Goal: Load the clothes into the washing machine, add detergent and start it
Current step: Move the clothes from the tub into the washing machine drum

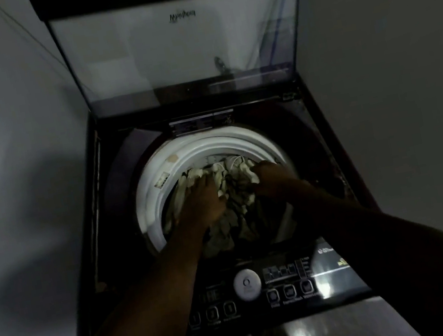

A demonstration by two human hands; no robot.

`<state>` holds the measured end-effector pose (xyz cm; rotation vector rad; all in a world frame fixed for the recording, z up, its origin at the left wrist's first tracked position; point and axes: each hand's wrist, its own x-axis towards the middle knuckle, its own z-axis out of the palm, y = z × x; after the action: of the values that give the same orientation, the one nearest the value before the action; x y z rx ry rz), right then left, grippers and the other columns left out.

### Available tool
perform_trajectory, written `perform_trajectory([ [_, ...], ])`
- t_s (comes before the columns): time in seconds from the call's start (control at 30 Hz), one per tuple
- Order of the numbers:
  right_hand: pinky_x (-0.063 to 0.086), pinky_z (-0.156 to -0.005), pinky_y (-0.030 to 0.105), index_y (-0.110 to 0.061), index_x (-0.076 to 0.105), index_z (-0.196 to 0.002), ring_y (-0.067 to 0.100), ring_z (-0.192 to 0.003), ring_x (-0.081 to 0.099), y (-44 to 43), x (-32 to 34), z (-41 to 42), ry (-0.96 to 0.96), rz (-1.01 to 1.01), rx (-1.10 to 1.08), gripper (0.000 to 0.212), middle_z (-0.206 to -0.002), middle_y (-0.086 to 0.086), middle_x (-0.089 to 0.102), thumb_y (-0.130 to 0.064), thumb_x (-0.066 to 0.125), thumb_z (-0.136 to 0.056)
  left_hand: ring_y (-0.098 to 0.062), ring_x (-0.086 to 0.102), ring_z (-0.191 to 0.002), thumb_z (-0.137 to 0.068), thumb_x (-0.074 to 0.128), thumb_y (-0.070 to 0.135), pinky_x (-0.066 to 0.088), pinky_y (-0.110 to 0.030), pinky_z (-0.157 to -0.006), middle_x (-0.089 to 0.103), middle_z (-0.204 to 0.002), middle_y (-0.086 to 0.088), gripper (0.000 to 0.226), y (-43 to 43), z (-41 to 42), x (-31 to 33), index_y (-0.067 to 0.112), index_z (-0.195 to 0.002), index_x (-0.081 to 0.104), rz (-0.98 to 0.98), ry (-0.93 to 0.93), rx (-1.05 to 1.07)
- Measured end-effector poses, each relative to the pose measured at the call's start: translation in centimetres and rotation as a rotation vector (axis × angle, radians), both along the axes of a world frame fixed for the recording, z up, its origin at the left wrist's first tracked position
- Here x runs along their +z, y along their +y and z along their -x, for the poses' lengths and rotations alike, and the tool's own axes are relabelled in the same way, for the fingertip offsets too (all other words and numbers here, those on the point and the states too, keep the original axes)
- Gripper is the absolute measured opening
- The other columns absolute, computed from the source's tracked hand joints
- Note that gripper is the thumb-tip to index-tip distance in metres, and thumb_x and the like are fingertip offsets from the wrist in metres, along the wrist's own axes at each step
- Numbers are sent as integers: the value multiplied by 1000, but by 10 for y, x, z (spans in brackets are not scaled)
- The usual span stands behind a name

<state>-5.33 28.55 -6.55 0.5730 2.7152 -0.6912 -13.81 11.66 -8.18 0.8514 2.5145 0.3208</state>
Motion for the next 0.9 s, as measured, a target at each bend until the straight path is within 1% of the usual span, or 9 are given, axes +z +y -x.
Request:
perform_trajectory([
  [0.03, 39, -95, 30, -7, 57, -128, 32, -124, 49, 0, 11, -9, 19, -3, -11, 51, -132, 18, 55, -42, 60, -91, -34, 25, -146, -98, 53, 38, 24, -42, -117, 25, -159, -17, 72, 0, -9, 7, 6, -155, 21, -36, -13, 22],
  [0.1, 39, -98, 33, -6, 60, -124, 32, -123, 51, 1, 28, -29, 68, 6, -20, 49, -130, 18, 56, -41, 61, -89, -34, 32, -142, -99, 51, 36, 29, -41, -114, 32, -156, -16, 66, 3, -28, 20, 7, -153, 26, -58, 28, 26],
  [0.2, 46, -95, 35, -7, 65, -117, 32, -115, 57, 7, 50, -62, 205, 23, -4, 51, -123, 18, 60, -43, 53, -84, -36, 38, -137, -101, 47, 35, 33, -42, -111, 36, -153, -17, 60, 13, -57, 43, 7, -150, 31, -68, 112, -19],
  [0.27, 49, -90, 37, -8, 67, -113, 33, -110, 60, 12, 66, -85, 293, 17, 2, 41, -117, 17, 63, -36, 53, -87, -37, 43, -133, -100, 47, 37, 38, -44, -107, 42, -149, -17, 57, 24, -82, 60, 7, -148, 35, -85, 185, -16],
  [0.33, 49, -91, 36, -10, 67, -116, 32, -111, 59, 22, 77, -111, 363, -3, -18, 32, -119, 14, 63, -26, 57, -90, -34, 48, -128, -99, 48, 36, 42, -45, -104, 47, -145, -14, 54, 38, -109, 72, 10, -145, 39, -125, 262, -23],
  [0.47, 48, -85, 35, -10, 66, -114, 33, -103, 60, 48, 90, -169, 471, -34, -66, 27, -114, 14, 60, -17, 57, -89, -32, 47, -128, -99, 48, 32, 40, -41, -103, 50, -140, -12, 48, 66, -175, 93, 10, -141, 43, -251, 303, 12],
  [0.53, 49, -83, 34, -11, 67, -112, 31, -100, 60, 64, 91, -199, 493, -33, -78, 26, -111, 12, 59, -18, 55, -90, -31, 47, -128, -100, 48, 32, 39, -39, -103, 51, -139, -11, 47, 81, -207, 97, 8, -141, 45, -291, 331, -12],
  [0.67, 49, -81, 34, -11, 67, -112, 29, -99, 60, 99, 85, -254, 473, -59, -116, 27, -115, 10, 59, -19, 54, -91, -29, 43, -135, -101, 47, 31, 32, -38, -113, 47, -144, -12, 52, 115, -258, 96, 5, -145, 41, -308, 383, -111],
  [0.9, 47, -83, 33, -9, 65, -119, 30, -104, 59, 139, 68, -318, 405, -72, -217, 30, -122, 11, 58, -20, 51, -94, -25, 31, -144, -103, 41, 32, 24, -35, -117, 38, -154, -11, 55, 164, -314, 92, 7, -151, 31, -278, 345, -195],
])
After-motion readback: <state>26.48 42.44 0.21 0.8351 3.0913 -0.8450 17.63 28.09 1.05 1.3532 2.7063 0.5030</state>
